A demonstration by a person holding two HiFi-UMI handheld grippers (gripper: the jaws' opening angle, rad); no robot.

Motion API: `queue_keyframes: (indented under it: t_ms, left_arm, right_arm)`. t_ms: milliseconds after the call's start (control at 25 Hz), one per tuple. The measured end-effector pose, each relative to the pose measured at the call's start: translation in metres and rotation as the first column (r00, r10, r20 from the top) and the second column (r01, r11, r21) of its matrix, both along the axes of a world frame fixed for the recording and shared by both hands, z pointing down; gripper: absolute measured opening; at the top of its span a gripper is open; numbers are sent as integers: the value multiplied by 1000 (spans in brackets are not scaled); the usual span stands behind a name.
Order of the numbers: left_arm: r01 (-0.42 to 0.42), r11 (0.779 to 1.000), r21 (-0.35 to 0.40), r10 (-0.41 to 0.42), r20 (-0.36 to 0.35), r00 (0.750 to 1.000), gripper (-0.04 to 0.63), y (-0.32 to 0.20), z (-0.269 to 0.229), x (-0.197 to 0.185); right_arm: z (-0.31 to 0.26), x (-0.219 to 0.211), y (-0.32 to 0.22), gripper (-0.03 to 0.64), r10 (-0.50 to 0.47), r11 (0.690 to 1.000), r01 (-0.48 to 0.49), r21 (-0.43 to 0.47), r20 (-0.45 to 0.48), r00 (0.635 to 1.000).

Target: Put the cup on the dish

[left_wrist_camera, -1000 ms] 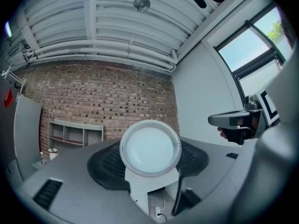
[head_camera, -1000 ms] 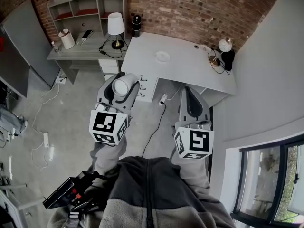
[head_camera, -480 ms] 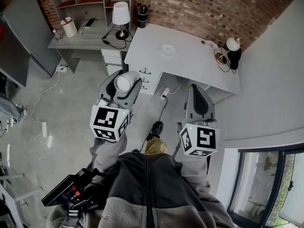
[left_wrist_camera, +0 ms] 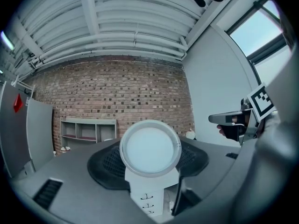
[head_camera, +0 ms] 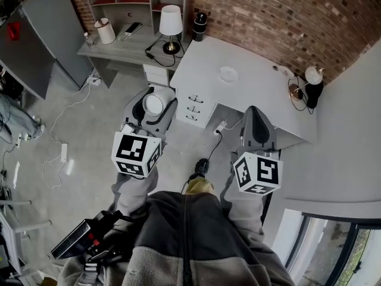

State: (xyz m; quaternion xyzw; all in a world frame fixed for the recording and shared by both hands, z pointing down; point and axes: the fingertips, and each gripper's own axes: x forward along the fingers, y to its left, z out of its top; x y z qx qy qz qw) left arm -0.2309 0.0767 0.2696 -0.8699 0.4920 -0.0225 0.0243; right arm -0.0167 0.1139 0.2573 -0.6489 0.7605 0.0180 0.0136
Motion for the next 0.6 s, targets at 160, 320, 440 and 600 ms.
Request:
queue_keyframes:
  t_ms: [160,320,440,600]
  left_arm:
    - [-12,1000,29,12,10,1000,265,-28,-9,23]
    - [-45,998,39,44,13,999,265,-73,-10,64]
    - [-67,997,26,67,21,998,265,-98,-11,92]
    - [-88,996,21,87,43,995,265,-131,-15,128]
  right_arm:
    - [3,23,-28,0,8,1000,-8,4,16,1000]
    - [10,53,-68,0,16,1000,-16,-8,14,1000]
    - [11,76,-89,0,28,999,-27,-24,13,1000]
    - [12,106,-122,0,29,999,-28,-39,28,999]
